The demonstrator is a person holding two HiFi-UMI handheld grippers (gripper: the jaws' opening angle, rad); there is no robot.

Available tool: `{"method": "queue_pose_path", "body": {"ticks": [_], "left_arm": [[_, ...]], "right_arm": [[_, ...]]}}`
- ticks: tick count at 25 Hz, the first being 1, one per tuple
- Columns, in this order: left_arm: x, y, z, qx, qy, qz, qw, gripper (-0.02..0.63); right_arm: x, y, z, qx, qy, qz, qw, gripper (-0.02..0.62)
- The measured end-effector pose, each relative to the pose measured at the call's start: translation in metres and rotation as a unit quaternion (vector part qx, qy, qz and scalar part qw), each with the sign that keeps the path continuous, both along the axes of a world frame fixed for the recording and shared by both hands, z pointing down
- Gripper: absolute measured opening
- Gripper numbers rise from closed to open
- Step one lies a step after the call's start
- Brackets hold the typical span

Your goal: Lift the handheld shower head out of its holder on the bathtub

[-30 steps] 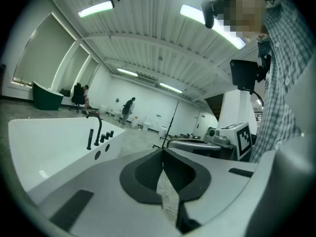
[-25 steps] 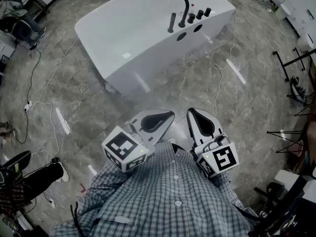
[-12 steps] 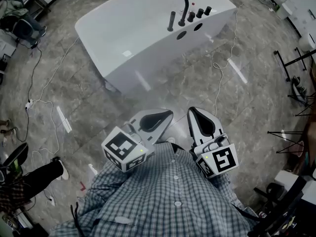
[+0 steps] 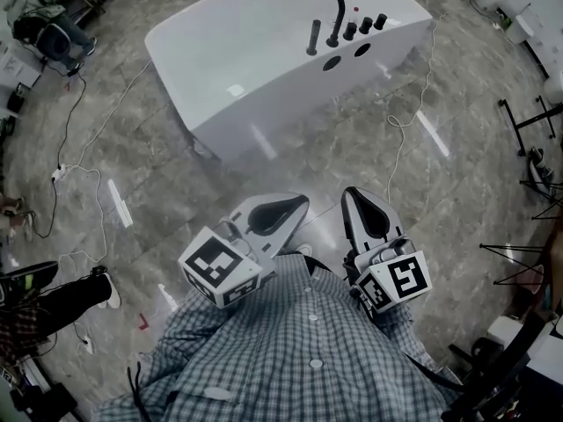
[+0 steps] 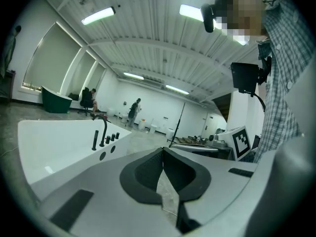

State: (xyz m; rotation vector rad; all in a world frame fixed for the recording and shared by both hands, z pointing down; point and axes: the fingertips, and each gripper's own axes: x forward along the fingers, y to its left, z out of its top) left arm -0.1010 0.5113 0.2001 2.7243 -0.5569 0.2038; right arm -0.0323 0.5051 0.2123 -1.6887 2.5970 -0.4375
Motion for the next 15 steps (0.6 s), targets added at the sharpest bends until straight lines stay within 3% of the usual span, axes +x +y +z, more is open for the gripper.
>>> {"method": "queue_pose_path", "body": {"ticks": [15], "left_arm": [[0.021,0.017,0.007,0.005,0.012,-0.032,0.9994,0.011]], "right_arm": [[0.028,0.024,0.008,0.001,0.024,-0.017,1.0,0.02]]}}
